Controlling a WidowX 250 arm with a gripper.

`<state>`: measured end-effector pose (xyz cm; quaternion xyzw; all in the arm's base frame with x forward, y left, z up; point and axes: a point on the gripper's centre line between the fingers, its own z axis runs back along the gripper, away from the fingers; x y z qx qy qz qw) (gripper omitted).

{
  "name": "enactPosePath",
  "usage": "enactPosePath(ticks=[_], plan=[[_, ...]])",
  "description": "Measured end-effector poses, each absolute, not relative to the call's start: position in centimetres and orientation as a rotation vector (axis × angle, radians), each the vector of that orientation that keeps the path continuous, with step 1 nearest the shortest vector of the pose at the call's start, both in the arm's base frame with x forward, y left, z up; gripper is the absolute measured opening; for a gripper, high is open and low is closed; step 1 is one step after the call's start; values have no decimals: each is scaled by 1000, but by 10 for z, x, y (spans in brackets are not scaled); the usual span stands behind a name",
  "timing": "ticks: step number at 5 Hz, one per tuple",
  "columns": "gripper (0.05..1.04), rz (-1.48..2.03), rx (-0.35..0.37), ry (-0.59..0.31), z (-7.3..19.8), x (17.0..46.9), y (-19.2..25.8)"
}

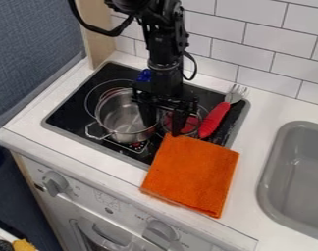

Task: Move the silver pot on the lower left corner side of the cooker

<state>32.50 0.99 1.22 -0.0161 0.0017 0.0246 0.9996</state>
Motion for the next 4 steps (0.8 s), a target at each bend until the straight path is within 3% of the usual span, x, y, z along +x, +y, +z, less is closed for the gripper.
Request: enactPosePath(ticks=[1, 2, 3, 4], plan=[[380, 39, -19, 10, 12, 323, 12], [166, 11, -19, -13, 24, 320, 8], [78, -2, -35, -82, 51, 321, 6], [73, 45, -17, -152, 86, 327, 39]])
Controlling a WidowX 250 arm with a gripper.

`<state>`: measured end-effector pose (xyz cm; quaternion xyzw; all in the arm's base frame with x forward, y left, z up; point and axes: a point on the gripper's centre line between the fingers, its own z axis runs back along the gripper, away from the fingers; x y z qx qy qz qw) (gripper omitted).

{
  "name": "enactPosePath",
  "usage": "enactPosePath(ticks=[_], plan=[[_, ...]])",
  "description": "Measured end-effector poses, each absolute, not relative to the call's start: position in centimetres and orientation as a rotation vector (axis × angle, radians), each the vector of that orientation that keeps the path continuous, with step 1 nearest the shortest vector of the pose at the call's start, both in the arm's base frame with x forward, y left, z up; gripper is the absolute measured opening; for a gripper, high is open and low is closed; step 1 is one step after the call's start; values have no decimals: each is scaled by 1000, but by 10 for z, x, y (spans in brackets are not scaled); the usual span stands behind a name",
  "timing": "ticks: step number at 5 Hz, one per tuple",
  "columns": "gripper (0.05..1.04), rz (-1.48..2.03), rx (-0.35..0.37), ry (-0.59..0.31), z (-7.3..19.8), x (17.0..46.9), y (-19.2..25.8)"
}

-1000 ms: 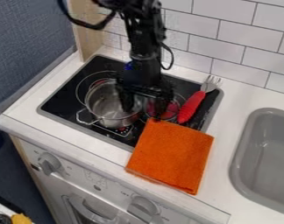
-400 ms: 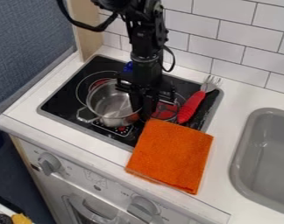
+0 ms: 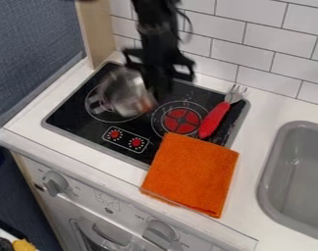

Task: Move the silver pot on the lower left corner side of the cooker

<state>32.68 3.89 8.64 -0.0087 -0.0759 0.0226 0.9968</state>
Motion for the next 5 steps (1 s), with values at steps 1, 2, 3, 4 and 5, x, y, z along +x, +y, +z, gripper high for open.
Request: enactPosePath(ticks=[1, 2, 3, 4, 5], plan=[[73, 155, 32, -172, 98, 340, 88], [73, 254, 53, -93, 74, 335, 124], [73, 270, 46, -37, 62, 321, 126], [73, 265, 31, 13, 46, 306, 119], [102, 264, 5, 51, 29, 307, 114]])
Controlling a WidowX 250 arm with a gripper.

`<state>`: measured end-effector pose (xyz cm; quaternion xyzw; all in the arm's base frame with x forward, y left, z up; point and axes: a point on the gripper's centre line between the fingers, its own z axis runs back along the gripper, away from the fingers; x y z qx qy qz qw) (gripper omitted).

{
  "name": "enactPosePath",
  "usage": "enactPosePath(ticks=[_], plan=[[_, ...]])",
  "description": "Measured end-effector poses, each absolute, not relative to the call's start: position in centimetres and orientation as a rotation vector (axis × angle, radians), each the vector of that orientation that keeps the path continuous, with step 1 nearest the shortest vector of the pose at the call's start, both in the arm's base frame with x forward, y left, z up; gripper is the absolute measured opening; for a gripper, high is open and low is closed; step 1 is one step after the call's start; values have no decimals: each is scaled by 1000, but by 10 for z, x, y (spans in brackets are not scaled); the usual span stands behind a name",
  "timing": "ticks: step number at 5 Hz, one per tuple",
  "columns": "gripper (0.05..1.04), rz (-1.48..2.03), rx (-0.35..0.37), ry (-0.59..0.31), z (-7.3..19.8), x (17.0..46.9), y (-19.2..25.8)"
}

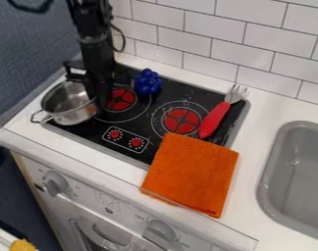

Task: Move the silver pot on the lower left corner side of the cooker

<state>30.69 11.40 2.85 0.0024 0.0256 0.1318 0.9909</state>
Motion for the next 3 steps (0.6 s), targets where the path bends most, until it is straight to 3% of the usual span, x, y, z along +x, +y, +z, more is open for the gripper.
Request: enactPosePath(ticks=[1, 2, 3], plan=[[280, 271, -13, 95, 15, 309, 114], [562, 270, -17, 85, 16, 310, 112], [862, 220, -26, -13, 39, 313, 106]])
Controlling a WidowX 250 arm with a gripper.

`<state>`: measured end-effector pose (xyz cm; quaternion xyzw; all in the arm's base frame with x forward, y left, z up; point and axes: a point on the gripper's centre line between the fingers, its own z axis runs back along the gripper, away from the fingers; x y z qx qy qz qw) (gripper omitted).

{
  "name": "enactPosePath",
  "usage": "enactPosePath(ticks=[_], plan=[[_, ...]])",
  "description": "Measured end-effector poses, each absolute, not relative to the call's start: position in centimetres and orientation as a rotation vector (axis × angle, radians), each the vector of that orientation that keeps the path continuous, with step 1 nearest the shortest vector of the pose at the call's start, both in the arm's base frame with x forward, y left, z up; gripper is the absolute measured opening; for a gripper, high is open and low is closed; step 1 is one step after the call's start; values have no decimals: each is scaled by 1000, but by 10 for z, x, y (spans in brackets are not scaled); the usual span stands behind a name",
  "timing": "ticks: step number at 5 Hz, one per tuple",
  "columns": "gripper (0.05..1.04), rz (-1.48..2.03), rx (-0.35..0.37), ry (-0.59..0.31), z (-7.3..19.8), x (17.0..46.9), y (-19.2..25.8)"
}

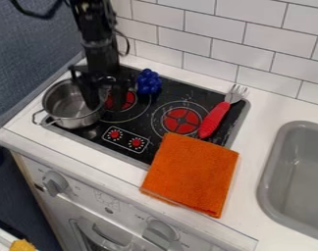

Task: Move the silver pot on the lower left corner side of the cooker

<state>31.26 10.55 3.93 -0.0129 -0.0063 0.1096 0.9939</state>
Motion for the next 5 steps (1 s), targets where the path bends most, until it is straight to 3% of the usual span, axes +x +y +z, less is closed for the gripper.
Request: enactPosePath(ticks=[1, 2, 5], plan=[[1010, 114, -18, -87, 57, 316, 94], [1005, 47, -10, -142, 70, 322, 82], [1001, -1, -19, -143, 70, 322, 80]])
